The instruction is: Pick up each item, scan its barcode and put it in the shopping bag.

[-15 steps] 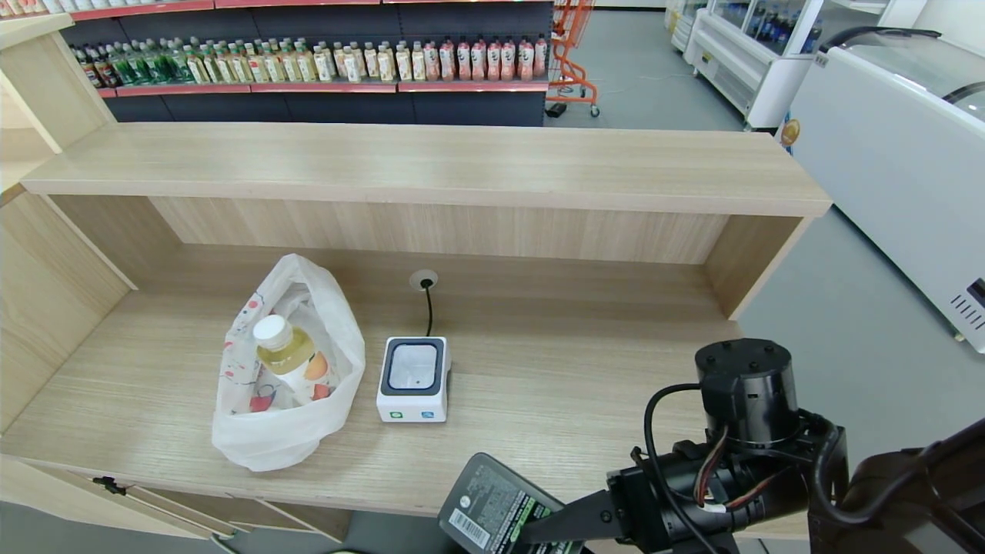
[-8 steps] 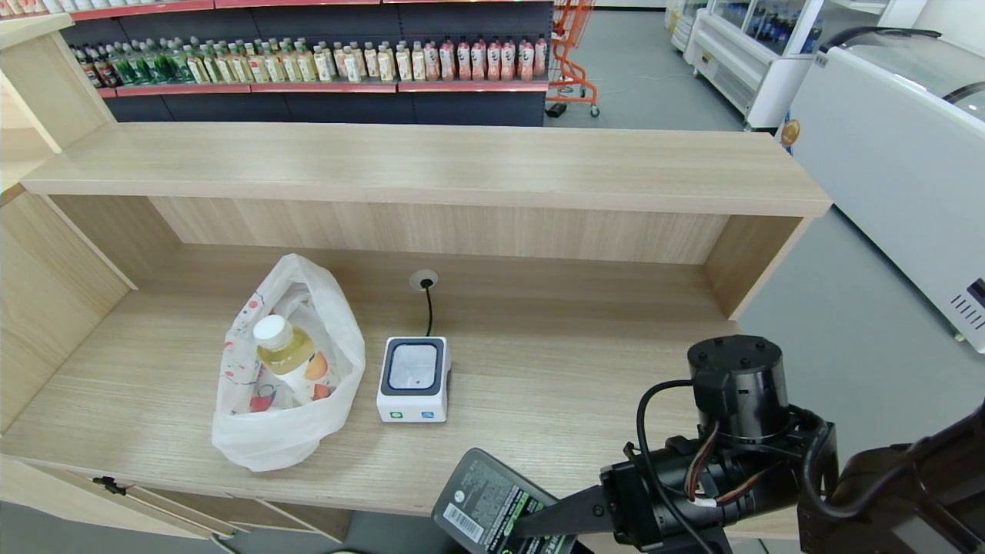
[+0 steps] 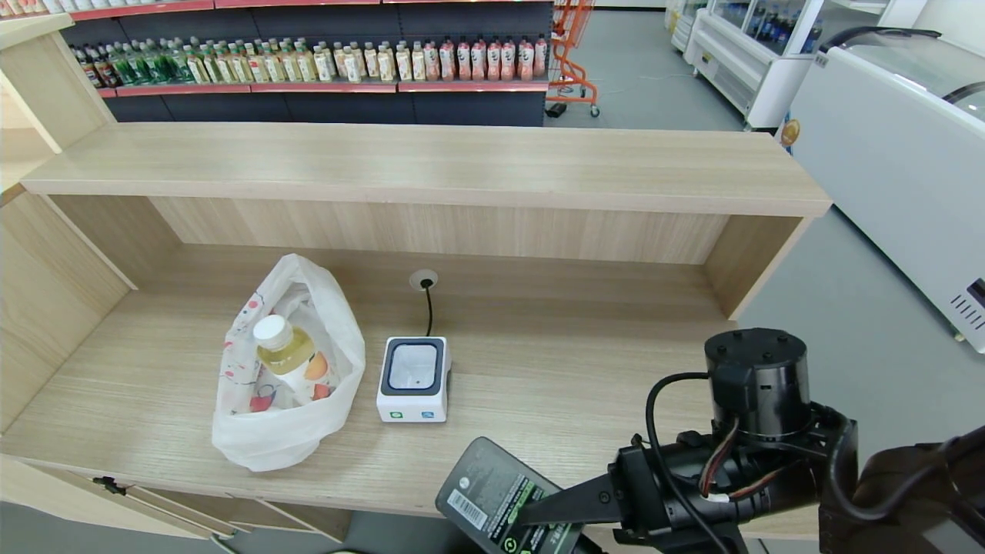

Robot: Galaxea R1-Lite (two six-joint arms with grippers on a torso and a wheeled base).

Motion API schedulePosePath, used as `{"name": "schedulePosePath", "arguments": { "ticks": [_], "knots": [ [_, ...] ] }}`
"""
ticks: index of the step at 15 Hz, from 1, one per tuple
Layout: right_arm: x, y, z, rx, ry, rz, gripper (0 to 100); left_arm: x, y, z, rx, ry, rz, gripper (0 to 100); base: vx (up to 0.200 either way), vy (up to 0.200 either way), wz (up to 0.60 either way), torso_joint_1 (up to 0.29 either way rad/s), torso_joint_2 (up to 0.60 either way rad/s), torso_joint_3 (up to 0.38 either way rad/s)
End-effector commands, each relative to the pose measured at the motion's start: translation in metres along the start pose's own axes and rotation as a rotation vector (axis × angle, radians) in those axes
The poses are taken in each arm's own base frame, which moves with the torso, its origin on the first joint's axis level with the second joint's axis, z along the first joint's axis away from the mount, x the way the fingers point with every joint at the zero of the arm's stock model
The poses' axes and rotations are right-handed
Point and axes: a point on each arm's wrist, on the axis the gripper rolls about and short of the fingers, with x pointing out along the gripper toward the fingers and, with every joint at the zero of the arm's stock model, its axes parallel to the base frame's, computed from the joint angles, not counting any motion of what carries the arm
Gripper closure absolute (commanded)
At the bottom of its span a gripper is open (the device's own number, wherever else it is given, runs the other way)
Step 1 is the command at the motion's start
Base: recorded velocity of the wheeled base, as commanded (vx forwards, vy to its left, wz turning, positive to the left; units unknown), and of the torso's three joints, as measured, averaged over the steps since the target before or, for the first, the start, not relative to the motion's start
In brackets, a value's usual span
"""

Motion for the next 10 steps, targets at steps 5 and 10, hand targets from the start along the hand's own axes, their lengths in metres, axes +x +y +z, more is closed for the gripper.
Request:
{"name": "schedulePosePath", "arguments": {
  "ticks": [5, 10],
  "knots": [
    [-0.064, -0.038, 0.007, 0.460, 0.317, 0.090, 100, 0.000, 0.000, 0.000, 0.000, 0.000, 0.001, 0, 0.000, 0.000, 0.00, 0.000, 0.00, 0.000],
    [-0.118, -0.045, 0.026, 1.164, 0.447, 0.133, 100, 0.000, 0.000, 0.000, 0.000, 0.000, 0.000, 0, 0.000, 0.000, 0.00, 0.000, 0.00, 0.000]
  ]
}}
